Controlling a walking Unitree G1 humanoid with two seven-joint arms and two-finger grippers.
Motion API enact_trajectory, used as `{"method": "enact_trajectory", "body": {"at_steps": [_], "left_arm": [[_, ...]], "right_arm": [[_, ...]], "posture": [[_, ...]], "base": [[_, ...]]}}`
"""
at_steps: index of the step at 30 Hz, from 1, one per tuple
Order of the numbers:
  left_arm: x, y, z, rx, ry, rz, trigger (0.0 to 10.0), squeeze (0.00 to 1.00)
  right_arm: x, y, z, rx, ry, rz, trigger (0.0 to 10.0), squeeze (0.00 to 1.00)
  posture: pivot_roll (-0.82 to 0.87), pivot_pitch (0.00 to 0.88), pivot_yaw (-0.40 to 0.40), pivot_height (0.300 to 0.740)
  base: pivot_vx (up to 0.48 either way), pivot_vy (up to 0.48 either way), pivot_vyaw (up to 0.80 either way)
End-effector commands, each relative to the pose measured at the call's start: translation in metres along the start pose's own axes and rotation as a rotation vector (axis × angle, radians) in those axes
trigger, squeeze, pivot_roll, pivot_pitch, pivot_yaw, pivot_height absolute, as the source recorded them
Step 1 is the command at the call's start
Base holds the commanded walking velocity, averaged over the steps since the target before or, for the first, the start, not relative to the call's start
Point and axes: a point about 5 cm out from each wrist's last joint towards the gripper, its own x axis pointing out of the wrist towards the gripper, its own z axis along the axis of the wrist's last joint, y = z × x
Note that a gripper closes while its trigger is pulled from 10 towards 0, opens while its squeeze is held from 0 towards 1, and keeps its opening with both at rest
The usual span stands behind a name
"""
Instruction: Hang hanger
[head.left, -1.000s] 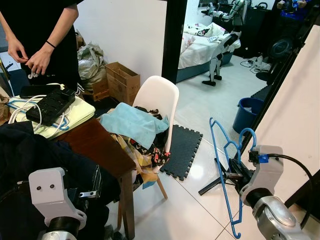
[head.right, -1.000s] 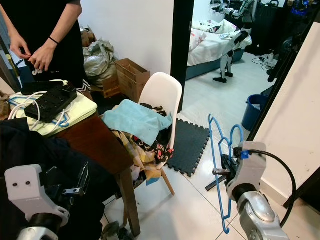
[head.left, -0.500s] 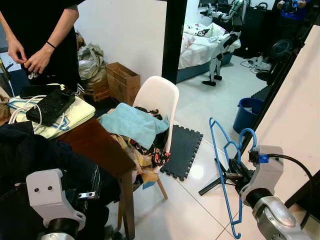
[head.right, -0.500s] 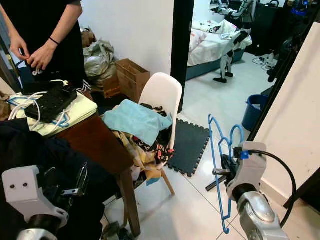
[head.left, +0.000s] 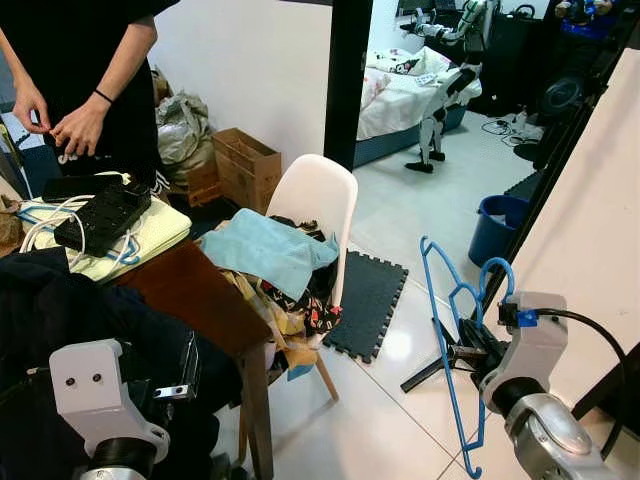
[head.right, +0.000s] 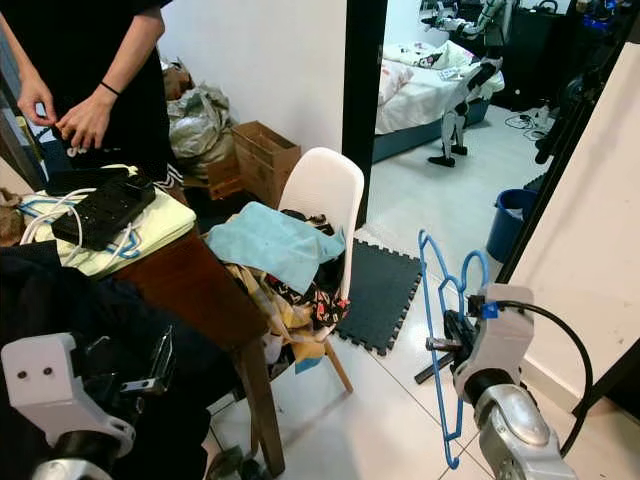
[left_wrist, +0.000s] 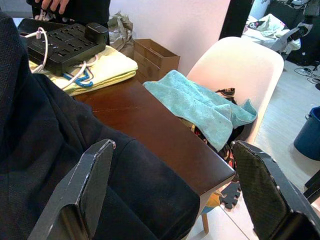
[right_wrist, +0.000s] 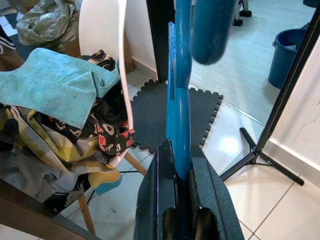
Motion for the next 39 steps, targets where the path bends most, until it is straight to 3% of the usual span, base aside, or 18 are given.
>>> {"method": "enact_trajectory", "body": {"at_steps": [1, 39], "left_arm": [[-0.0010, 0.0020, -0.0018, -0.005, 0.009, 0.009, 10.0, 0.00], [-0.0008, 0.0017, -0.0015, -0.002, 0.004, 0.014, 10.0, 0.00]], "right_arm": [[-0.0020, -0.0008, -0.0008, 0.016, 0.005, -0.007, 10.0, 0.00], [-0.0011, -0.0036, -0.0010, 0.041, 0.008, -0.013, 10.0, 0.00]], "posture": [[-0.08, 0.000, -0.013, 0.740], [-0.08, 0.000, -0.017, 0.740]], "base": [[0.000, 0.000, 0.00], [0.000, 0.000, 0.00]]}}
